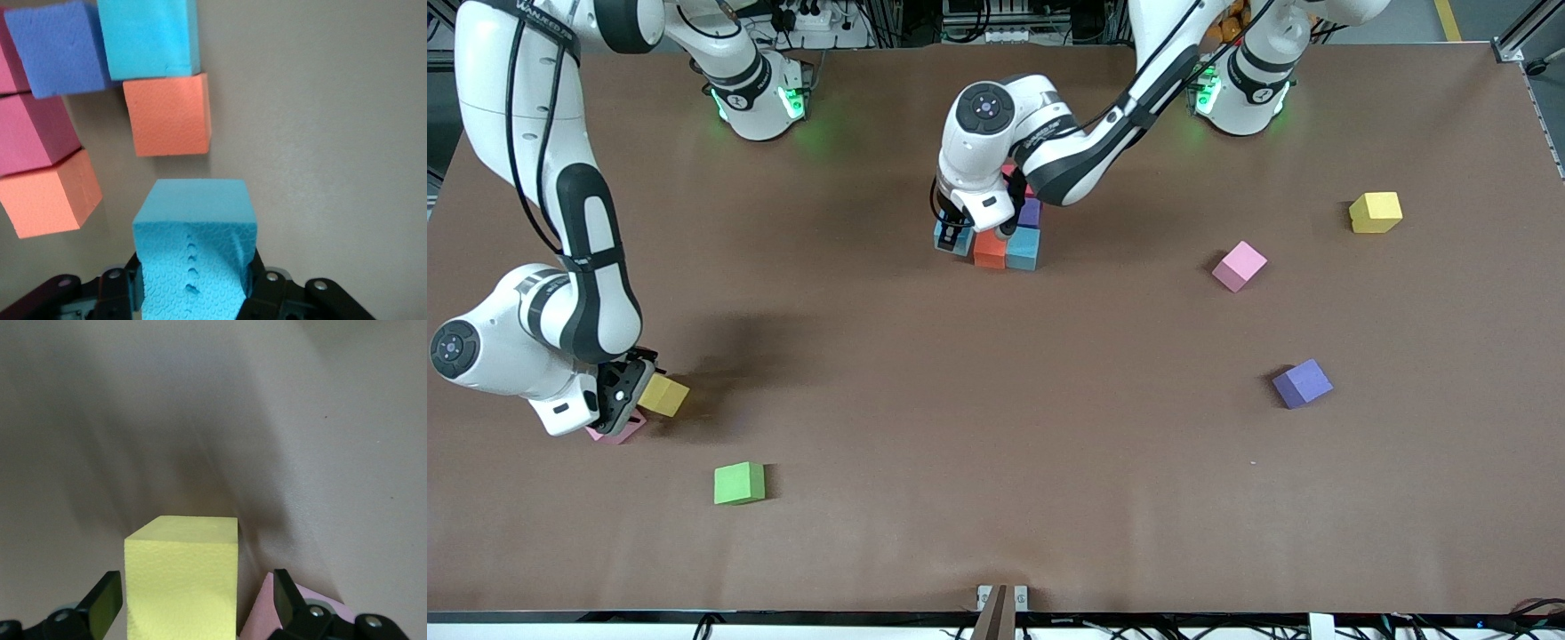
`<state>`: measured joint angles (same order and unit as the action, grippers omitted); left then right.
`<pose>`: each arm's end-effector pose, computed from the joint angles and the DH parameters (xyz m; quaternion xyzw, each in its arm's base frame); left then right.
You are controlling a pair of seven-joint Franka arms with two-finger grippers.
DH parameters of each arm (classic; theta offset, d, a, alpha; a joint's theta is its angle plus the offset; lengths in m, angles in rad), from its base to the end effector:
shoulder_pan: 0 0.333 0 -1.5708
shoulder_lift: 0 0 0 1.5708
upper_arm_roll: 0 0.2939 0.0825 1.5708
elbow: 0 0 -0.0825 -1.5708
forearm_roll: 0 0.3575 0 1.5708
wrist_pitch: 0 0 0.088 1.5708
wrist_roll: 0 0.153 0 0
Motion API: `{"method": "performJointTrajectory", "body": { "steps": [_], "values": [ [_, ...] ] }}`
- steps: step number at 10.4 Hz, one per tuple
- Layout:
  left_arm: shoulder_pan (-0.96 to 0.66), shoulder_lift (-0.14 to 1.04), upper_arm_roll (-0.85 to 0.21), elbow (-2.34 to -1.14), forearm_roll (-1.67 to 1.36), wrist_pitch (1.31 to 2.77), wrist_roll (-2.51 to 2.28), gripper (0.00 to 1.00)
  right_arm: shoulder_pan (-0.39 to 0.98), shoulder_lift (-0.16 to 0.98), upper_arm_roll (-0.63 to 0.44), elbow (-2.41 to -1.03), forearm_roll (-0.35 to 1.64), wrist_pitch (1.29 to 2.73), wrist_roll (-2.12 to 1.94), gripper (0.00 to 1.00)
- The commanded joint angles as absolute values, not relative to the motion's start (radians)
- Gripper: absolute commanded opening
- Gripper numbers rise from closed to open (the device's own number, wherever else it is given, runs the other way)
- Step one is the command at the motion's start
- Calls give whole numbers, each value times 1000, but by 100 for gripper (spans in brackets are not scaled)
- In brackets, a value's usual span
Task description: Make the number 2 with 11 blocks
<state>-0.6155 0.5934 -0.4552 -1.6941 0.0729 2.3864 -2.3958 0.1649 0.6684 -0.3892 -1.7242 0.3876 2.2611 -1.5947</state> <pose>0.3429 -0.5692 0.2486 0.7704 0.6255 -0.1057 0.0632 0.6188 -0.1070 0.1692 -0.8305 -0.5556 0.0001 0.0397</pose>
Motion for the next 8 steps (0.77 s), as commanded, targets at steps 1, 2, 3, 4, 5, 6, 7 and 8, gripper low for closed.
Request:
{"method": "performJointTrajectory", "body": {
  "steps": [1,2,3,4,5,6,7,8],
  "values": [
    [-643,618,-434,-1664,100,2407,-2453,41,146,670,-374,-1738,423,2276,-1626,100],
    [-647,626,-433,-1664,106,2408,-2473,41,146,672,-374,-1740,423,2279,-1625,100],
    [-664,636,-431,-1664,130,2414,-2502,41,146,676,-374,-1740,423,2281,-1626,100],
    [-664,641,-428,-1664,150,2418,-2528,41,144,680,-374,-1740,423,2284,-1626,100],
    [-667,649,-428,-1666,158,2422,-2545,41,146,681,-374,-1740,423,2284,-1626,100],
    [-675,656,-426,-1664,160,2424,-2559,41,146,681,-374,-1740,423,2284,-1628,98],
    [-675,661,-428,-1664,160,2433,-2566,41,146,681,-374,-1740,423,2284,-1638,84],
    [-675,663,-428,-1667,160,2437,-2577,41,146,681,-373,-1740,423,2283,-1640,69]
  ]
}}
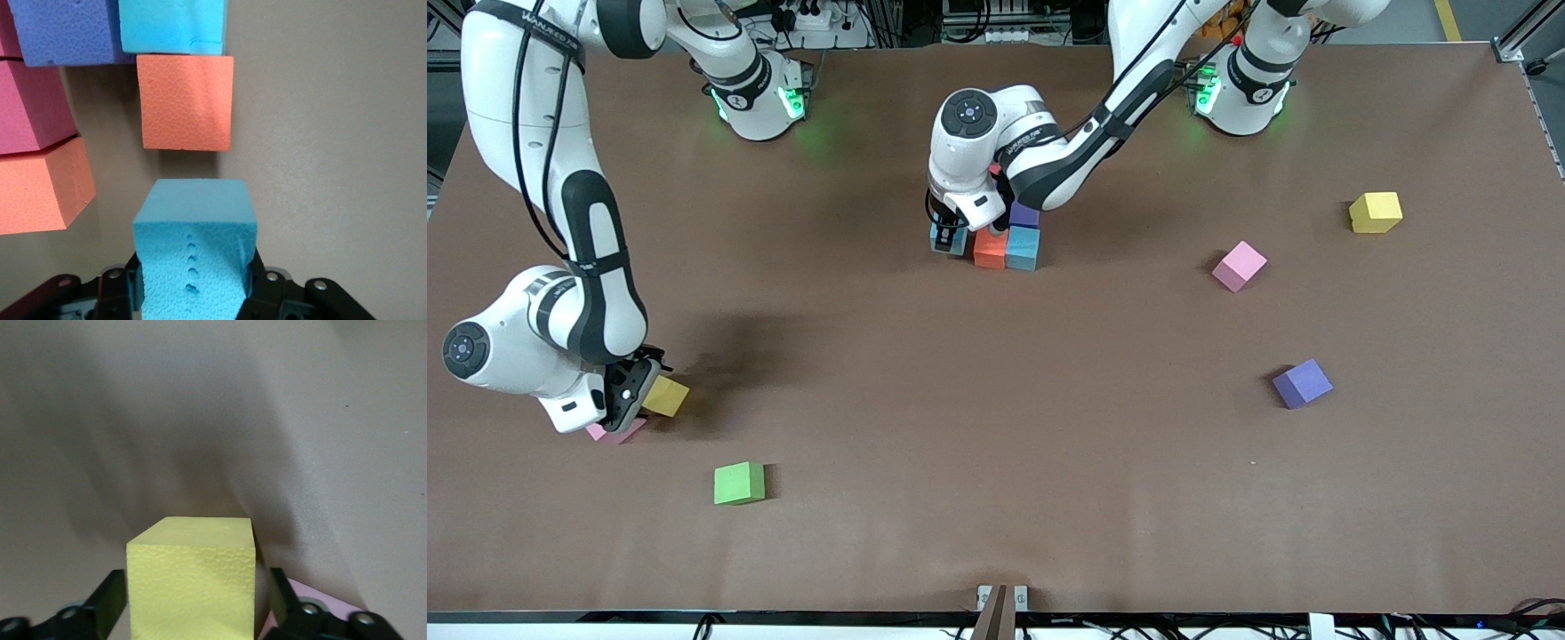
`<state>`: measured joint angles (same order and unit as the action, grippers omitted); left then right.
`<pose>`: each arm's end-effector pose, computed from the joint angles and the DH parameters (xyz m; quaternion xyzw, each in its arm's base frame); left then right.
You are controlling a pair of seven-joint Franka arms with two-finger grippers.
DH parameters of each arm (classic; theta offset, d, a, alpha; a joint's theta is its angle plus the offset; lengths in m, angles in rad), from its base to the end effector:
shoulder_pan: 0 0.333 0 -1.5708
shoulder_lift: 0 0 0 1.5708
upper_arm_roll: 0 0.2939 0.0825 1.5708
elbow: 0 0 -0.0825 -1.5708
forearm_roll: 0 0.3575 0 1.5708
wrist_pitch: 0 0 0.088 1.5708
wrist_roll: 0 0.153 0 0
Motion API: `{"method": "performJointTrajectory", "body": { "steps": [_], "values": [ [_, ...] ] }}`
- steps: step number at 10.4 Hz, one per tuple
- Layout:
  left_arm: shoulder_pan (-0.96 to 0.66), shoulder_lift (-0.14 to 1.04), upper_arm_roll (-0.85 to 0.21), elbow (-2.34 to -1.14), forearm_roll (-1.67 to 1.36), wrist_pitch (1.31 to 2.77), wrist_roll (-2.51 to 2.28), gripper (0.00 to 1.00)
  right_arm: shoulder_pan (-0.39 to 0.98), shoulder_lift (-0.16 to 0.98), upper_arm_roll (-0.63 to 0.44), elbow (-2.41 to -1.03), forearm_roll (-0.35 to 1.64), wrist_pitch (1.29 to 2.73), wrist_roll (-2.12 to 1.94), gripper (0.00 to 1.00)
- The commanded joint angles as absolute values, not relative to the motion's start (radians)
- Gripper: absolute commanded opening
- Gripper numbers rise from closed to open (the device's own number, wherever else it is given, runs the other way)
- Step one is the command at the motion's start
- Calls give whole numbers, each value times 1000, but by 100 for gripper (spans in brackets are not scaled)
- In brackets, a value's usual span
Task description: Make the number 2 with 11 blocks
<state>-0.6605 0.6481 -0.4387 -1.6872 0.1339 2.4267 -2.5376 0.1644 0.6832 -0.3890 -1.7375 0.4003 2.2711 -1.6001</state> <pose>0.3280 -0.5806 0.2195 0.7463 0.6563 -0.0954 0.0562 0.6132 -0.1081 0.1563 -0.8325 -0.5522 0.0049 0.0455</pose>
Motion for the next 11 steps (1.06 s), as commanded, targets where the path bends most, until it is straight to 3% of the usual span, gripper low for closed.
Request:
{"method": "performJointTrajectory", "body": {
  "steps": [1,2,4,11],
  "values": [
    [-673,672,-428,-1666,156,2437,-2592,41,147,681,-373,-1740,423,2283,-1640,55],
    [-676,676,-425,-1667,160,2444,-2609,42,152,681,-374,-1740,425,2276,-1637,45],
    [-675,690,-425,-1669,166,2463,-2612,42,163,673,-374,-1736,436,2255,-1617,38],
    [-673,722,-425,-1672,166,2494,-2623,42,294,575,-376,-1738,443,2114,-1226,37]
  ]
}}
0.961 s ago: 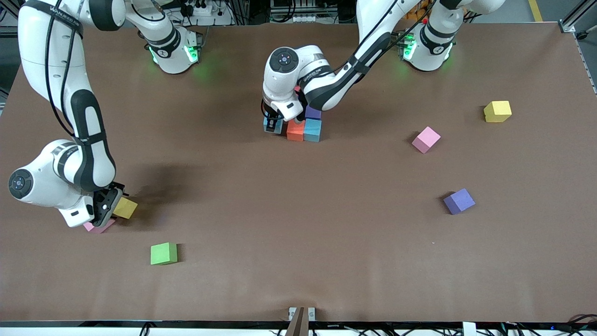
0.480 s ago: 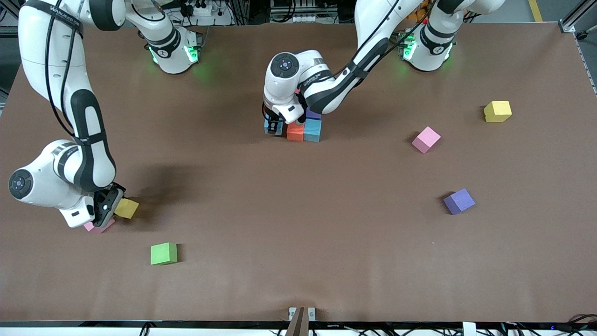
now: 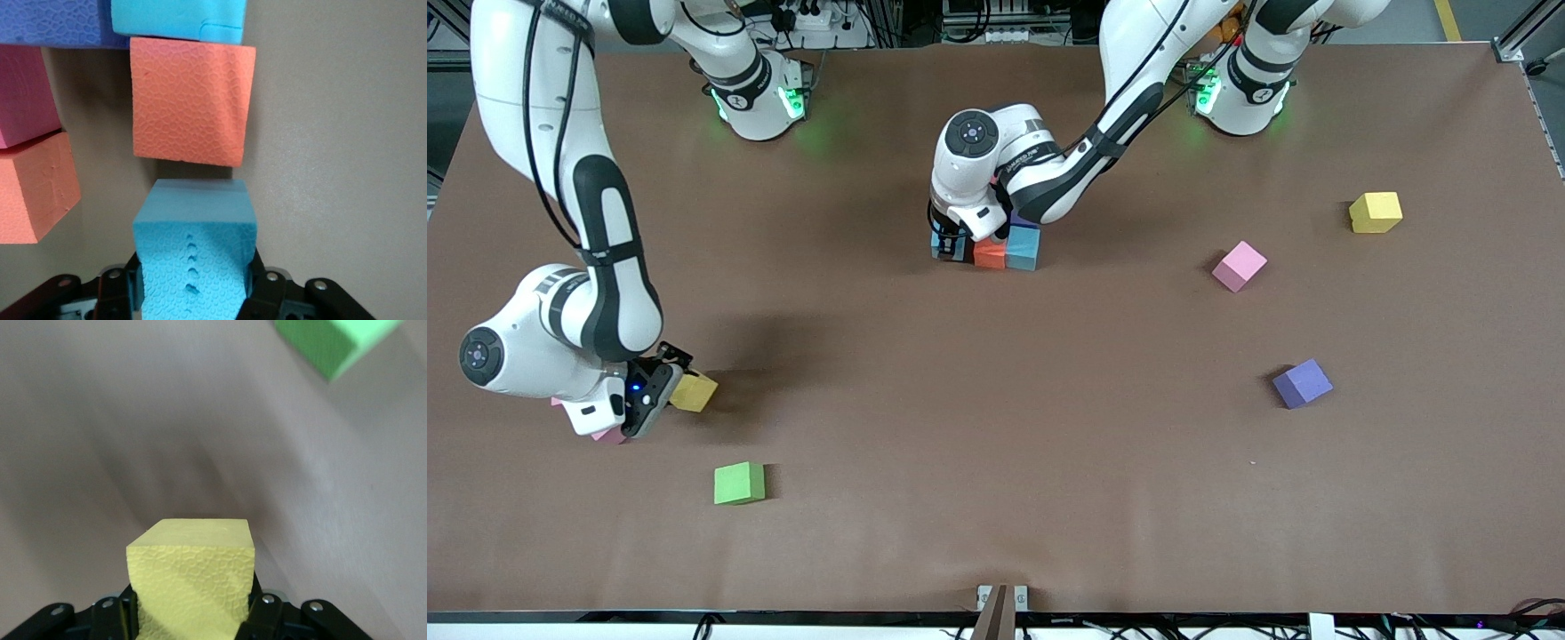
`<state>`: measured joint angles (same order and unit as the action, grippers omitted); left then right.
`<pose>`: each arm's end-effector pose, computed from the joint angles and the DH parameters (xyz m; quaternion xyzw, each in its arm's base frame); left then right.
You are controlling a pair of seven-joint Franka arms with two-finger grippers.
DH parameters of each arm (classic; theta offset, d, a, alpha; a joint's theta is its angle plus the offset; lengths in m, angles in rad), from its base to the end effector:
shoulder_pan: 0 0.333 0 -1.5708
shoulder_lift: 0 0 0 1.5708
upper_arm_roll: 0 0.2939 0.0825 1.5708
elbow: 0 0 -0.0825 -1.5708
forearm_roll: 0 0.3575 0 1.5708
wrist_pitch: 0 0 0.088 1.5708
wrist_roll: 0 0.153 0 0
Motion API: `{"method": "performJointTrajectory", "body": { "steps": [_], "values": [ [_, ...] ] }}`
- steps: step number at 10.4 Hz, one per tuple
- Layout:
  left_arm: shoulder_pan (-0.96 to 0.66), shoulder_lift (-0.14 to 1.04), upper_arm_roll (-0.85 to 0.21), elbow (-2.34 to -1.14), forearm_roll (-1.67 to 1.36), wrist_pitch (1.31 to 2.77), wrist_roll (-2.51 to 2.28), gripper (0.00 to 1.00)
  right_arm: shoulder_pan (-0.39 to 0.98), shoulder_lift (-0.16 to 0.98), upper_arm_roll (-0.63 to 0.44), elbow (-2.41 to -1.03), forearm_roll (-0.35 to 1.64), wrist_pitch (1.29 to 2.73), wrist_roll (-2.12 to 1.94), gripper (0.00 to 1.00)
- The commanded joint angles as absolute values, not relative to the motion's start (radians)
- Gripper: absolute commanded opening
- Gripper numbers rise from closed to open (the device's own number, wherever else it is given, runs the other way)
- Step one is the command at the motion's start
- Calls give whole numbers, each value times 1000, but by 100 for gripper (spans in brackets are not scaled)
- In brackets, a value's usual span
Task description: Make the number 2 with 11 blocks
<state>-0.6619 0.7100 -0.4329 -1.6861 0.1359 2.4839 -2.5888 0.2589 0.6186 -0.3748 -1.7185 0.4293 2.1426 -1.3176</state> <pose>0.3286 -0.5810 0.1871 0.7241 0.6794 -0.1068 0.0514 0.6187 -0.0281 0.1910 -0.8762 -0.4733 0.0091 0.0905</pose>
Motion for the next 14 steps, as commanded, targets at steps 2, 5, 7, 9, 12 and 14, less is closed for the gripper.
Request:
{"method": "performJointTrajectory", "body": {
  "steps": [2,5,7,9,12,14],
  "values": [
    [-669,724,-425,-1680,166,2496,-2623,42,356,548,-379,-1738,443,2085,-1091,37],
    [-666,730,-425,-1687,167,2496,-2623,42,434,497,-382,-1735,425,2051,-903,37],
    [-664,730,-425,-1689,169,2496,-2623,42,478,473,-385,-1732,391,2042,-800,37],
    [-657,732,-425,-1697,170,2496,-2620,42,553,451,-385,-1735,368,2027,-618,37],
    [-657,732,-426,-1701,190,2496,-2618,42,705,431,-429,-1735,325,1988,-303,37],
    [-657,733,-426,-1707,201,2496,-2619,44,797,434,-483,-1736,325,1990,-134,37]
  ]
}}
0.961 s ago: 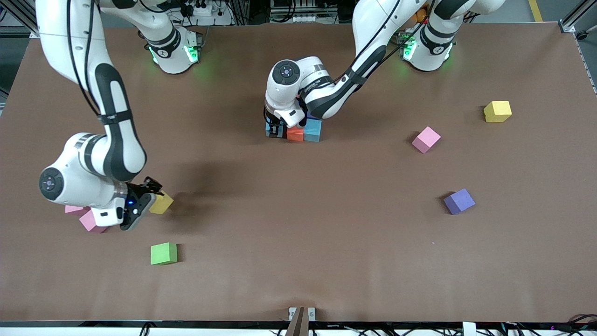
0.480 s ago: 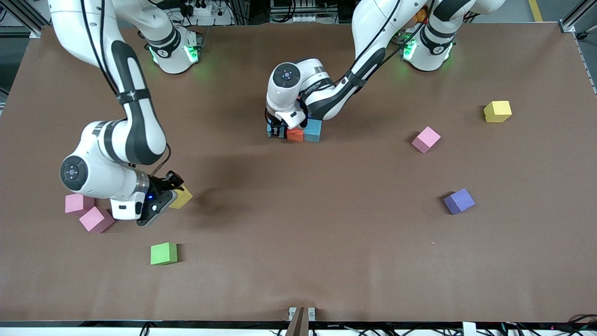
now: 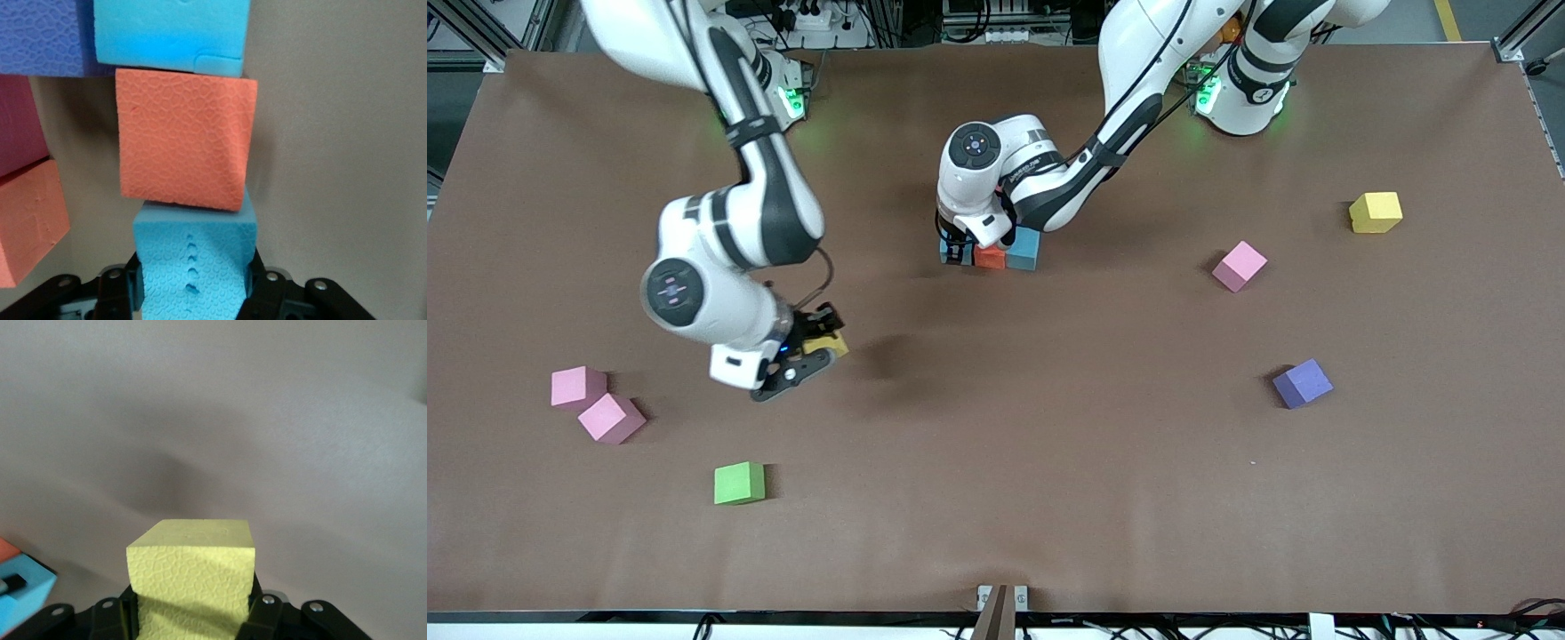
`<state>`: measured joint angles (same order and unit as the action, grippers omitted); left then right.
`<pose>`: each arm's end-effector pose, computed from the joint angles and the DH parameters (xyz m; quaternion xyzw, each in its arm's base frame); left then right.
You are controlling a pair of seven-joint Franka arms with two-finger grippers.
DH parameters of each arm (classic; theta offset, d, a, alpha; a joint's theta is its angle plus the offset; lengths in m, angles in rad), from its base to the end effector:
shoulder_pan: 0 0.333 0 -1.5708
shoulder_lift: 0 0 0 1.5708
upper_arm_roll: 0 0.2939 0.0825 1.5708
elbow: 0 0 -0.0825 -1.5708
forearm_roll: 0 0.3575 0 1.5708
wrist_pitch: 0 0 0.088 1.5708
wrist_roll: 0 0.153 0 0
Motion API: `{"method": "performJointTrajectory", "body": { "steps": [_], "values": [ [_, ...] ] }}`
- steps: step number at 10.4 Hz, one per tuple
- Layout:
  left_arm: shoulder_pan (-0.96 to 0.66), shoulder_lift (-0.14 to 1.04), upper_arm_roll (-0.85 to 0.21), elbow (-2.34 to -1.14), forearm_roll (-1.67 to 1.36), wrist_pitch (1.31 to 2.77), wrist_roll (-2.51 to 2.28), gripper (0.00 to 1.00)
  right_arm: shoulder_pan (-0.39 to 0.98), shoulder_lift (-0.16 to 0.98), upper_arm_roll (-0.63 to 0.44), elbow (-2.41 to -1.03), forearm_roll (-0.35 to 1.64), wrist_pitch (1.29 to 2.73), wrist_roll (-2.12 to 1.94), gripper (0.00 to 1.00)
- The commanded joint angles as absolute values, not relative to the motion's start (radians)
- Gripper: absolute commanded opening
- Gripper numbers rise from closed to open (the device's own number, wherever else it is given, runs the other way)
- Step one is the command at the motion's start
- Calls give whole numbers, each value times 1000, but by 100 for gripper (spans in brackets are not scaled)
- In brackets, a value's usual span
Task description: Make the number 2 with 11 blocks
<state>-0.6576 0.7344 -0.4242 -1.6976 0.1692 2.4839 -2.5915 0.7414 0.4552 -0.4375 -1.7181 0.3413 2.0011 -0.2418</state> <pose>0.3298 -0.5715 0.1660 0.7292 0.6767 -0.0946 0.0378 0.5663 0.2296 0.2826 -0.9757 -0.2034 0.0611 0.0536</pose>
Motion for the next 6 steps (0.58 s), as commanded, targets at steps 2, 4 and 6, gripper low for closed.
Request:
{"method": "performJointTrajectory", "body": {
  "steps": [2,4,6],
  "values": [
    [-657,733,-426,-1710,215,2496,-2615,44,815,431,-491,-1738,342,1991,-23,37],
    [-655,733,-426,-1713,215,2494,-2614,44,816,433,-491,-1738,344,1999,69,37],
    [-655,733,-426,-1715,215,2494,-2614,45,831,439,-489,-1738,345,2012,158,37]
  ]
}}
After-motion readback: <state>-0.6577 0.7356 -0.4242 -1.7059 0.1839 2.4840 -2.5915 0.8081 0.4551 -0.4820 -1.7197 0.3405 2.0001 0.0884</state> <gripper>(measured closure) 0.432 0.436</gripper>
